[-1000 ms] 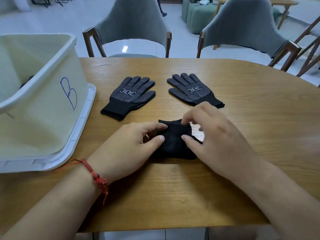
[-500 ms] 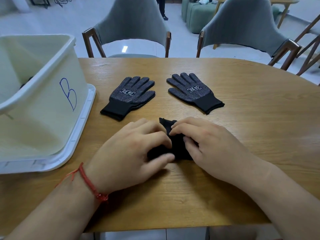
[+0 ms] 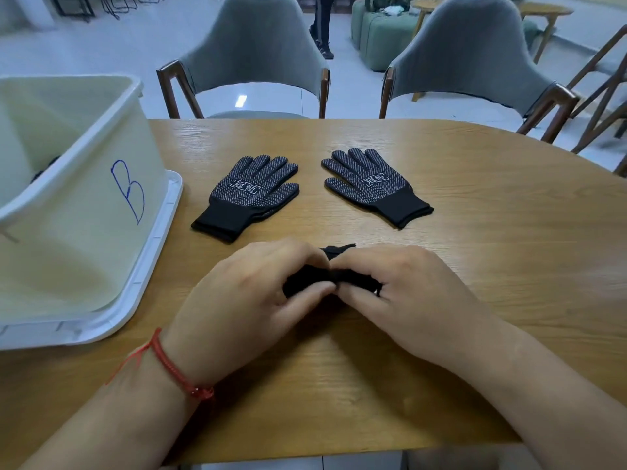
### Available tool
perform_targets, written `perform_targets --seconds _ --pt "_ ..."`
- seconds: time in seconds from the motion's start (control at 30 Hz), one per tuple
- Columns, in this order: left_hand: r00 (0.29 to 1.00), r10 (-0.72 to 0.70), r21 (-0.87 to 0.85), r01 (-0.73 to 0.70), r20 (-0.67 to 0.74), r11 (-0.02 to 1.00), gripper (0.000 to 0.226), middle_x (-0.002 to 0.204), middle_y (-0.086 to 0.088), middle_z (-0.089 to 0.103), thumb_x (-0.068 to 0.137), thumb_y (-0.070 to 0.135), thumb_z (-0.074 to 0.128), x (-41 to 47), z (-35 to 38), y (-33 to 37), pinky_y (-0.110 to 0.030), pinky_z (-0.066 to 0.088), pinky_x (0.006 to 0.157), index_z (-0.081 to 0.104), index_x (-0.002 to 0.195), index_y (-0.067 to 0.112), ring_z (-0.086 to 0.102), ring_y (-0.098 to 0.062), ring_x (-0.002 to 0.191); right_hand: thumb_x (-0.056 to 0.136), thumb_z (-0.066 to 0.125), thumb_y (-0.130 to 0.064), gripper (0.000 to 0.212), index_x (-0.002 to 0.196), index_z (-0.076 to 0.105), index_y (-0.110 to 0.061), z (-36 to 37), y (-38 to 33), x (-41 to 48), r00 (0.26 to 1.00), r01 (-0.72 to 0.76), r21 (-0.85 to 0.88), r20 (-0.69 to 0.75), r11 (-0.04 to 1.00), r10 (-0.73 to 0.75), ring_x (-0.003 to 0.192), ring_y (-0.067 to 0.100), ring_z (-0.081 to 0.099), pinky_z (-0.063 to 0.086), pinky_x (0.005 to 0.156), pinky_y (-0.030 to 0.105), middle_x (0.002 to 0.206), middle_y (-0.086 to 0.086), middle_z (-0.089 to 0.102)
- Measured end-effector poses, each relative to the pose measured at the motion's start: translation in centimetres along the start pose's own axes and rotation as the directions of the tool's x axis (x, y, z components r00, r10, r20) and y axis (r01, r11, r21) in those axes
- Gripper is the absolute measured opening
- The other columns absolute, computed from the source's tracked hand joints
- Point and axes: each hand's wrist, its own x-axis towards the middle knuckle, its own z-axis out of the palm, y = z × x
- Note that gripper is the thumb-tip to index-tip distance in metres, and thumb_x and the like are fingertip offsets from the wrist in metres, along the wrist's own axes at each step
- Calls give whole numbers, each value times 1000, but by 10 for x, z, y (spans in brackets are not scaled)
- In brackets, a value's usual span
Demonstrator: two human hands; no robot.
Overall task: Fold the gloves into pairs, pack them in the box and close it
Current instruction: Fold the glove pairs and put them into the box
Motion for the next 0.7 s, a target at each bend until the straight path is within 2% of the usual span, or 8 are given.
perform_targets --seconds 0.1,0.2,0.27,0.33,0.47,0.53,0.6,0.7 --pt "991 -131 -136 126 -23 983 22 96 16 71 94 41 72 0 -2 1 -31 55 77 72 111 27 68 -4 88 102 71 -35 10 108 78 -35 -3 1 0 999 -39 171 -24 985 43 81 12 68 52 71 36 86 -13 74" --pt "957 -273 -315 230 -102 921 14 92 13 75 98 37 73 0 -8 6 -28 56 77 75 108 28 72 -9 88 94 81 -29 6 100 81 -32 -11 -4 0 990 -103 384 -52 918 132 75 10 69 50 67 27 84 -8 76" --pt "931 -352 -438 281 -91 854 14 90 5 76 99 36 72 1 -11 10 -33 58 73 75 106 26 74 -15 84 86 88 -23 14 98 82 -27 -16 -7 1 969 -184 614 -19 768 247 74 10 72 54 70 25 85 -3 79" --pt "911 -411 -598 313 -31 738 11 80 -1 74 98 30 72 3 -12 12 -34 56 63 73 102 20 69 -16 67 80 90 -18 19 97 81 -20 -20 -7 2 944 -249 752 46 611 328 77 20 76 60 73 33 87 5 80" --pt "873 -458 -773 406 170 488 23 81 -9 72 90 23 72 7 -15 17 -32 50 58 70 110 11 62 -26 63 81 87 -10 14 94 80 -12 -22 -8 4 921 -283 823 90 492 379 74 28 76 61 68 39 87 16 78" --pt "866 -420 -768 457 269 450 30 94 -8 78 89 21 74 7 -13 21 -35 57 62 72 119 18 71 -34 73 79 87 -13 16 94 81 -12 -21 -9 3 915 -296 825 100 482 390 78 27 78 61 68 37 88 15 79" --pt "865 -404 -759 471 297 449 32 103 -14 79 89 20 74 6 -10 22 -51 60 73 73 122 22 71 -47 89 78 87 -13 19 96 81 -12 -20 -9 3 916 -304 818 111 488 385 82 27 79 63 71 37 91 14 80" --pt "854 -421 -769 481 305 421 31 104 -21 77 95 16 70 5 -8 19 -55 60 72 71 125 18 70 -50 86 79 87 -14 30 108 79 -12 -18 -6 4 912 -323 817 134 477 387 95 29 80 64 81 40 101 14 81"
